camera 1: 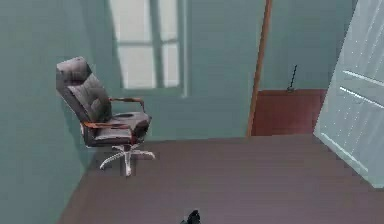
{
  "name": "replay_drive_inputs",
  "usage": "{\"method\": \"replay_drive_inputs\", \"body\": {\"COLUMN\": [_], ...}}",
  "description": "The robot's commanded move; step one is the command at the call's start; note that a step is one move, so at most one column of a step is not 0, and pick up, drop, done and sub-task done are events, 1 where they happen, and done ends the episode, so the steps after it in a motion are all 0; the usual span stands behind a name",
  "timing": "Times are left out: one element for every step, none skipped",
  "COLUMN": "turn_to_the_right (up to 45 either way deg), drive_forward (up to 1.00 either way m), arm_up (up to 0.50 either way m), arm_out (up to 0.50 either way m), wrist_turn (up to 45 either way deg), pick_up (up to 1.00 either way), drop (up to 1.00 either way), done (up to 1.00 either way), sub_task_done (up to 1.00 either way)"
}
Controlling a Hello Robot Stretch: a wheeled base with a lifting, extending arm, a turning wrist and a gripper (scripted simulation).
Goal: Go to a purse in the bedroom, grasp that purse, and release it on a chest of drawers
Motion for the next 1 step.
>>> {"method": "replay_drive_inputs", "body": {"turn_to_the_right": [42.0], "drive_forward": [0.00], "arm_up": [0.00], "arm_out": [0.00], "wrist_turn": [0.0], "pick_up": [0.00], "drop": [0.00], "done": [0.00], "sub_task_done": [0.00]}}
